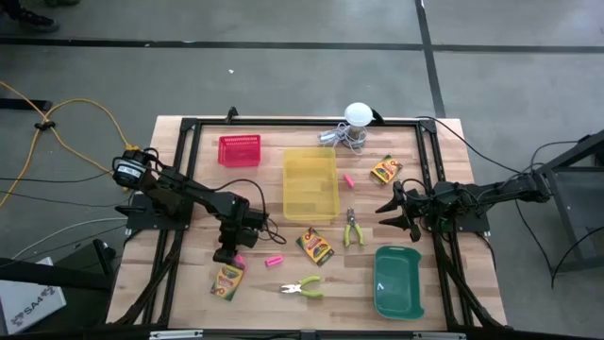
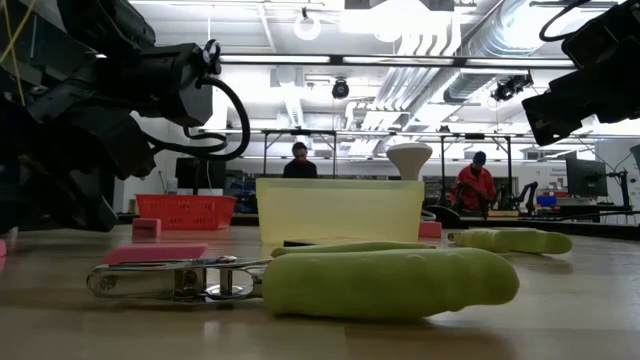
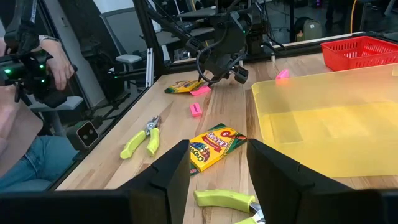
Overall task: Pick & Place School Supplies
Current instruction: Put the yellow crayon box into the yellow bin
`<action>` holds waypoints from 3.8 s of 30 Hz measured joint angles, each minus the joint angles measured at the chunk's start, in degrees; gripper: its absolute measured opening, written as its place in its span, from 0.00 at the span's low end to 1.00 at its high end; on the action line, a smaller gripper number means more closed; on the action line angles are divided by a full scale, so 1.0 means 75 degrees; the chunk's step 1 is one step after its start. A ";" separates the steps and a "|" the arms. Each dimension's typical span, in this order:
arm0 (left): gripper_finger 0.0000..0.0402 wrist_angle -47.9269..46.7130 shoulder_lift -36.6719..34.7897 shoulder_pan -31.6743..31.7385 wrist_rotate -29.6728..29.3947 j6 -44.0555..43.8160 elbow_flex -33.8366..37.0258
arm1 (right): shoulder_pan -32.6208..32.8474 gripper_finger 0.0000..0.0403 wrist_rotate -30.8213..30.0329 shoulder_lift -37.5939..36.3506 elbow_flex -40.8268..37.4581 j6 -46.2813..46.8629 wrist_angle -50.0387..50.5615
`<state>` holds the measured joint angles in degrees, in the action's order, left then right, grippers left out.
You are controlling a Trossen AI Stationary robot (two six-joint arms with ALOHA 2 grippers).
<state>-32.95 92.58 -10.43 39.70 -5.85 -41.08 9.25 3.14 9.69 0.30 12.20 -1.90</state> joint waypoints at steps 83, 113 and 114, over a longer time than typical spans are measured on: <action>0.00 -0.0003 0.0002 -0.0185 0.0128 0.0000 0.0003 | 0.0000 0.37 0.0000 0.0000 0.0000 0.0001 0.0000; 0.00 -0.0051 -0.1148 -0.0500 0.0826 -0.1275 -0.0009 | 0.0001 0.37 0.0000 0.0000 -0.0001 -0.0001 -0.0001; 0.00 -0.0040 -0.1148 -0.0500 0.0915 -0.1330 -0.0009 | 0.0001 0.37 0.0000 0.0000 0.0001 -0.0001 0.0001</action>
<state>-33.25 83.96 -14.17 46.57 -15.82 -41.15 9.26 3.14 9.69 0.31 12.19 -1.89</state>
